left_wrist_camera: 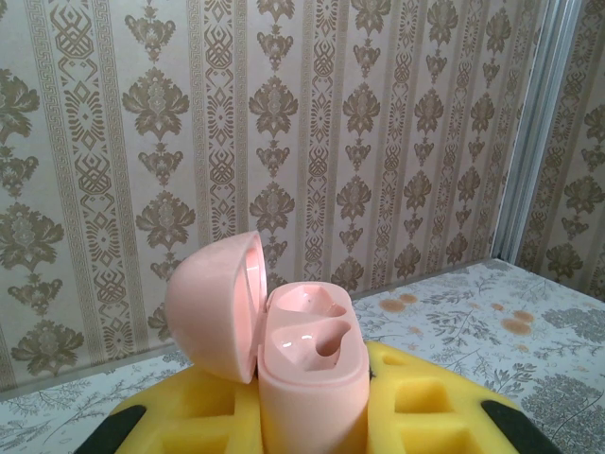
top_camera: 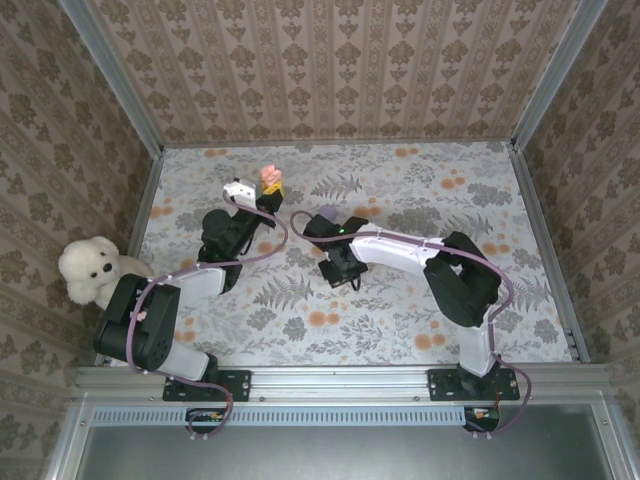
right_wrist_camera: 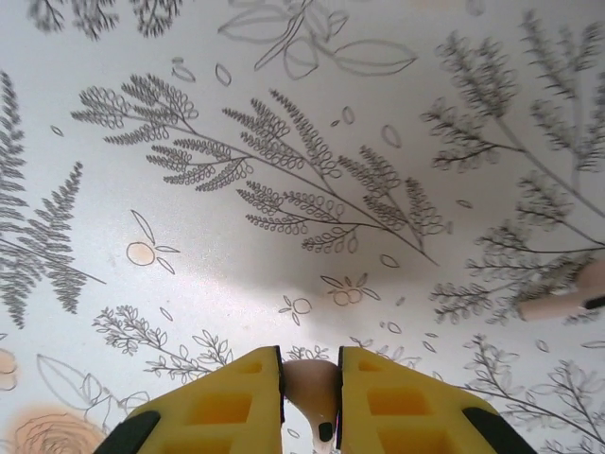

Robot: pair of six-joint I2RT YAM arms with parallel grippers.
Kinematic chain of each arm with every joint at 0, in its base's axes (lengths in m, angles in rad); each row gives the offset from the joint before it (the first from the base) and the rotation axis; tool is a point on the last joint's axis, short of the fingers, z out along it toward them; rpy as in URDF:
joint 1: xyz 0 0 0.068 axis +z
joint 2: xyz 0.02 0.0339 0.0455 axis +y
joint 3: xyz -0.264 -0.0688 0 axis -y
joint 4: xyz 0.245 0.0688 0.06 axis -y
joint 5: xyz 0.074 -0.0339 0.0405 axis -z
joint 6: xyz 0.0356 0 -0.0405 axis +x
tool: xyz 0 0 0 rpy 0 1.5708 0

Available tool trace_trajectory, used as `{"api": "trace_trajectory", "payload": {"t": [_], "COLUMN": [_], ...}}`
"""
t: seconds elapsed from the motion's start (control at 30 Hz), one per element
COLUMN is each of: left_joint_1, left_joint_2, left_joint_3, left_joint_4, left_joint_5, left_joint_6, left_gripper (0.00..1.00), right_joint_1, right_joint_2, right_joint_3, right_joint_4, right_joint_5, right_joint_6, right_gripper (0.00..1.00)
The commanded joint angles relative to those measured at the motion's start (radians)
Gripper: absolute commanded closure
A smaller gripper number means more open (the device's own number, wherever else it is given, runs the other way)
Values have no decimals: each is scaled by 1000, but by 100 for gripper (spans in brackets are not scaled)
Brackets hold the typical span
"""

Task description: Insert the wireless bluetooth earbuds into the charging case

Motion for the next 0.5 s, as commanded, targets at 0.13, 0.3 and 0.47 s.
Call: {"api": "trace_trajectory", "payload": {"t": [0.13, 0.3, 0.47], "left_joint_1": [0, -2, -17], "left_joint_2": [-35, -32, -17], "left_joint_3": [0, -2, -3], "left_joint_4": [5, 0, 0], "left_joint_5": [17, 38, 100], "left_joint_6": [16, 11, 28], "left_gripper": [100, 100, 100], "right_joint_1": [-51, -98, -144], "right_joint_2": [-171, -286, -400], "right_joint_3": [-13, 9, 39], "right_joint_4": [16, 32, 92], "right_joint_5": [42, 47, 49], "right_joint_6": [14, 5, -17], "right_gripper": [81, 81, 82]}}
